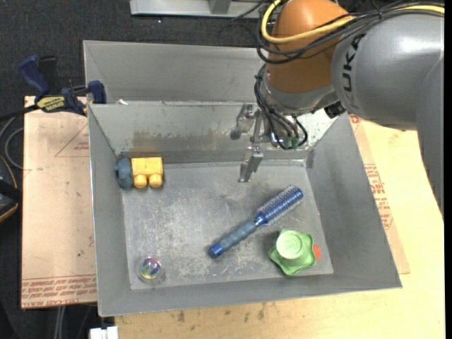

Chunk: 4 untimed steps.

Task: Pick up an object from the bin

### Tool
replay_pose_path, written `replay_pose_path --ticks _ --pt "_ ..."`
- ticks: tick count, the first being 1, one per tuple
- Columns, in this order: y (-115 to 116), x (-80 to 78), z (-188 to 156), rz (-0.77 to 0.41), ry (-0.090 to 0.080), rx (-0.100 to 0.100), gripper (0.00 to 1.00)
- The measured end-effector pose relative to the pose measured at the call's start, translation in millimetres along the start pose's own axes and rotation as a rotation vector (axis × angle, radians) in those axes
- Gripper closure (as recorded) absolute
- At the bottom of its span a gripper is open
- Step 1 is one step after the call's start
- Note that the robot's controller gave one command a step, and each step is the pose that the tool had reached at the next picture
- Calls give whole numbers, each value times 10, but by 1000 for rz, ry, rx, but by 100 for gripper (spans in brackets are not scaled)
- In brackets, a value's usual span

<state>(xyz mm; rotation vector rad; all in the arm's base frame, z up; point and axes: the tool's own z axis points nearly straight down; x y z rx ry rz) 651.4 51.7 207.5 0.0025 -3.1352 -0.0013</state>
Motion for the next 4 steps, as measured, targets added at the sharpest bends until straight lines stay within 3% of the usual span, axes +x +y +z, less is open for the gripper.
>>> replay_pose_path --ticks 1,2,3,4 --pt "-381 679 765 -208 -1 1 0" --pt "-405 731 1246 -405 -7 0 0" --pt "-407 731 1246 -405 -7 0 100" --pt "-355 769 -83 -428 -16 3 100"
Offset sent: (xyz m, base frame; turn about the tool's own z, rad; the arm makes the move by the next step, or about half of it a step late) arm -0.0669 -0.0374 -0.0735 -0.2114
